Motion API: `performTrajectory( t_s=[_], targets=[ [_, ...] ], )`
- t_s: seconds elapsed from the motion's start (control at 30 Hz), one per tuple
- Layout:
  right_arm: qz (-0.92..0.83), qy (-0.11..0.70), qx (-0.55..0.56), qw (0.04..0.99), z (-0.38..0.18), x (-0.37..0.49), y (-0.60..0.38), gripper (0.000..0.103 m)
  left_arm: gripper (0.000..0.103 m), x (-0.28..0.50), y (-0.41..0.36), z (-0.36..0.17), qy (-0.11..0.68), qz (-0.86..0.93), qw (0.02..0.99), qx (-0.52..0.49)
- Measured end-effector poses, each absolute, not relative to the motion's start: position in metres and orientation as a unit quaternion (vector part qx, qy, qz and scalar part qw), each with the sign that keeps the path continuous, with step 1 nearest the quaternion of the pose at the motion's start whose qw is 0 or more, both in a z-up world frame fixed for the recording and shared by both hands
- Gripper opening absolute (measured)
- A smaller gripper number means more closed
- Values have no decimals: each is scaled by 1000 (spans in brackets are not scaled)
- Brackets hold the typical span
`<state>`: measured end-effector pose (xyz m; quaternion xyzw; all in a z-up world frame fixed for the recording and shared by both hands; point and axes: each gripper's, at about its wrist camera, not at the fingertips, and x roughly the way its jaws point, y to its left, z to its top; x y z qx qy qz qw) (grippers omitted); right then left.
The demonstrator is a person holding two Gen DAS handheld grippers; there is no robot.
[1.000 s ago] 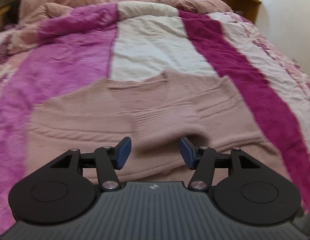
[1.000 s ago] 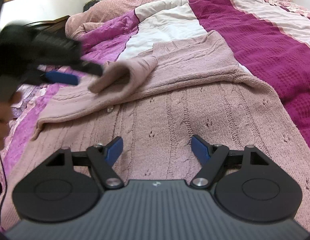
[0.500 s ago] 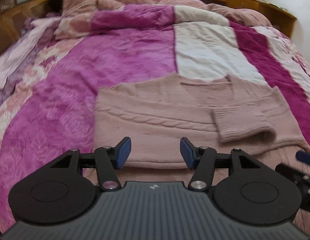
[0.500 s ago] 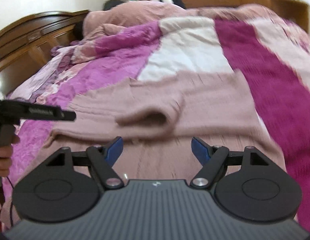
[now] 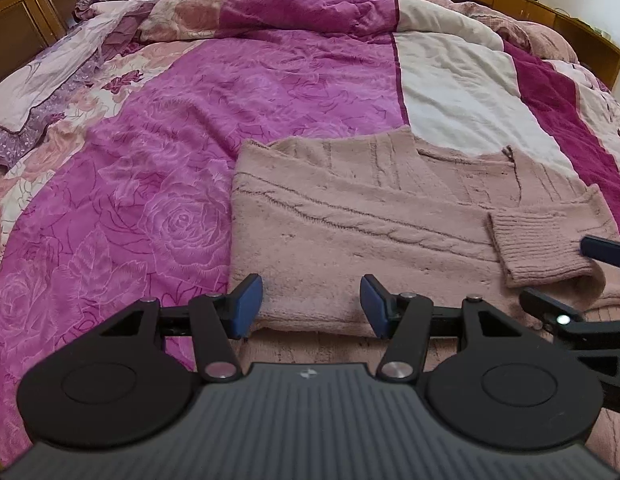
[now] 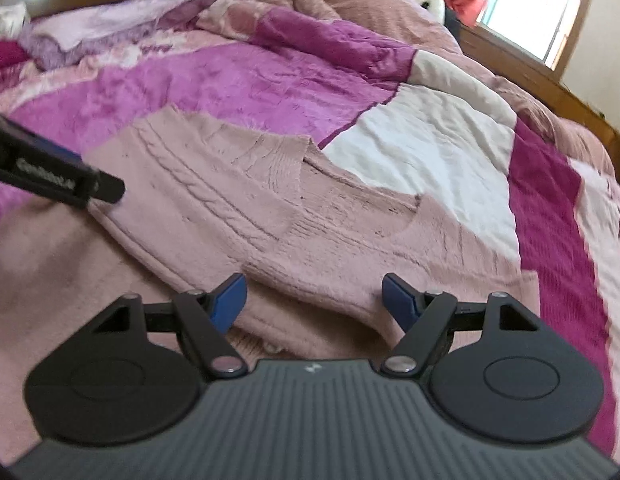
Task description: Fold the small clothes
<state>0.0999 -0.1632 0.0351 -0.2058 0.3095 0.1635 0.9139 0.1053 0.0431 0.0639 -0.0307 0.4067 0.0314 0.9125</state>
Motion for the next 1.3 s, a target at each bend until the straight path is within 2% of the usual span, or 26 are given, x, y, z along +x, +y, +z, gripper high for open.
performTrajectory(
  t_s=[0.03, 0.07, 0.13, 0.47, 0.67, 0.7, 0.73, 0.8, 0.9, 1.0, 1.1, 1.2, 1.23, 1.27, 1.3],
  targets=[
    [166, 306, -209, 914, 35, 101, -162, 74, 62, 107, 42, 64, 406, 30, 913, -29],
    [169, 303, -209, 914, 36, 102, -162, 68, 62, 108, 41, 64, 405, 28, 914, -27],
    [170, 304, -201, 915, 37, 108, -165, 12, 62, 112, 40, 64, 402, 26, 915, -26],
    [39, 274, -34, 960, 59, 112, -262, 12, 62, 130, 30, 49, 409, 23, 912, 5],
    [-3, 341, 23, 940, 26, 103, -323, 15, 62, 132, 25, 44, 409, 28, 912, 20],
    [-1, 344, 29, 939, 23, 98, -329, 22, 62, 132, 25, 43, 409, 28, 912, 22],
    [-2, 344, 33, 938, 24, 93, -334, 34, 62, 132, 25, 43, 409, 28, 912, 22],
    [-5, 339, 40, 940, 30, 85, -341, 47, 62, 132, 26, 43, 409, 29, 912, 21],
    [7, 315, 59, 947, 45, 86, -351, 49, 62, 132, 27, 43, 410, 29, 912, 18],
    [20, 305, 62, 950, 52, 100, -353, 58, 62, 132, 27, 44, 411, 32, 911, 12],
    [41, 320, 71, 944, 44, 127, -351, 58, 62, 132, 27, 45, 409, 34, 912, 10],
    [61, 353, 74, 931, 28, 148, -344, 57, 62, 129, 28, 48, 397, 29, 917, 3],
    [71, 363, 73, 926, 24, 151, -341, 32, 62, 128, 28, 51, 389, 26, 921, 0],
    [86, 372, 65, 922, 21, 153, -337, 15, 62, 127, 28, 53, 380, 23, 925, -1],
    [92, 372, 58, 922, 22, 152, -335, 10, 62, 125, 28, 55, 370, 20, 929, -1]
  ],
)
